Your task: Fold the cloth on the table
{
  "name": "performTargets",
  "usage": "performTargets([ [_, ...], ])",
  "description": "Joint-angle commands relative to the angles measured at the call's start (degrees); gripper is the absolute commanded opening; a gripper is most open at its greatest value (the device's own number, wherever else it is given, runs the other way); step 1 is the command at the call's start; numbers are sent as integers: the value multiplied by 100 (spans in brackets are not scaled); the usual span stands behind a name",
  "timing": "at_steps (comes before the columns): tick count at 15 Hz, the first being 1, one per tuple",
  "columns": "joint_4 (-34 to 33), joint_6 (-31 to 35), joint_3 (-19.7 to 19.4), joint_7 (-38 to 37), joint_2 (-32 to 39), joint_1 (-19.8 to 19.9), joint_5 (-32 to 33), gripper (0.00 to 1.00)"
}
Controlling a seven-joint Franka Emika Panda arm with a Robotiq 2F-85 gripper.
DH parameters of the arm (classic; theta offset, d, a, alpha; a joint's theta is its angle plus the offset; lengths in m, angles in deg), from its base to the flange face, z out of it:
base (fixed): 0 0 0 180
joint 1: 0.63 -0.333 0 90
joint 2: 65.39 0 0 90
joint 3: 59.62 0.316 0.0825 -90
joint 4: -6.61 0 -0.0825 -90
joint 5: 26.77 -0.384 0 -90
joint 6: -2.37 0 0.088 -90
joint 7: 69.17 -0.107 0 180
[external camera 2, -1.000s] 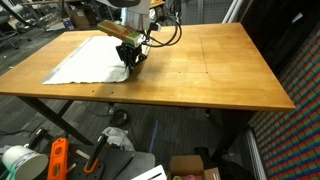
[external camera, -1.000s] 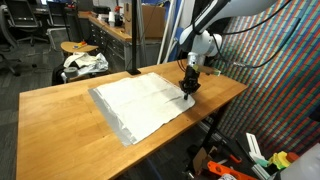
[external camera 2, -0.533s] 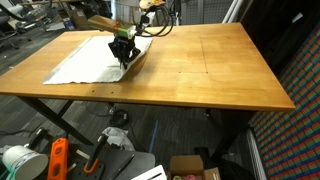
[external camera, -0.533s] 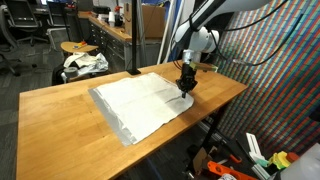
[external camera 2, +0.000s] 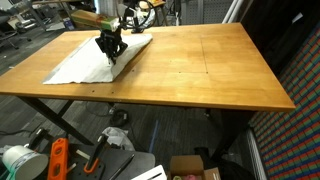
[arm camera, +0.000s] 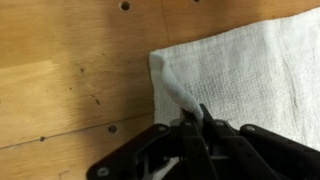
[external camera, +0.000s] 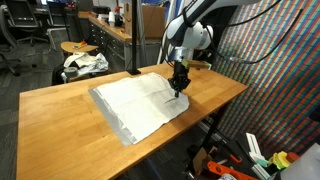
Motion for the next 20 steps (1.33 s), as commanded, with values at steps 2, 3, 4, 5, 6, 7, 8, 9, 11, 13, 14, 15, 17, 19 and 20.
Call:
performTargets([
  [2,195,23,119,-429,-339,-212,38,12],
  [3,194,-2,148,-486,-363,-248,11,12],
  [4,198,-20,171,-525,-388,-278,1,12],
  [5,202,-26,198,-559,-414,-306,-15,12],
  [6,210,-22,222,-601,-433,-334,-26,12],
  [7,206,-31,247,-631,-440,-362,-32,12],
  [8,207,-48,268,-655,-452,-387,-36,12],
  [9,210,-55,290,-674,-456,-411,-39,12],
  [11,224,-79,329,-692,-471,-457,-53,12],
  [13,254,-147,385,-675,-514,-498,-86,12],
  [14,268,-166,413,-673,-536,-521,-94,11],
  [15,287,-191,447,-680,-570,-550,-106,12],
  [17,296,-235,504,-690,-601,-601,-125,12],
  [19,301,-272,553,-703,-636,-648,-160,13],
  [20,296,-286,578,-689,-646,-665,-209,12],
])
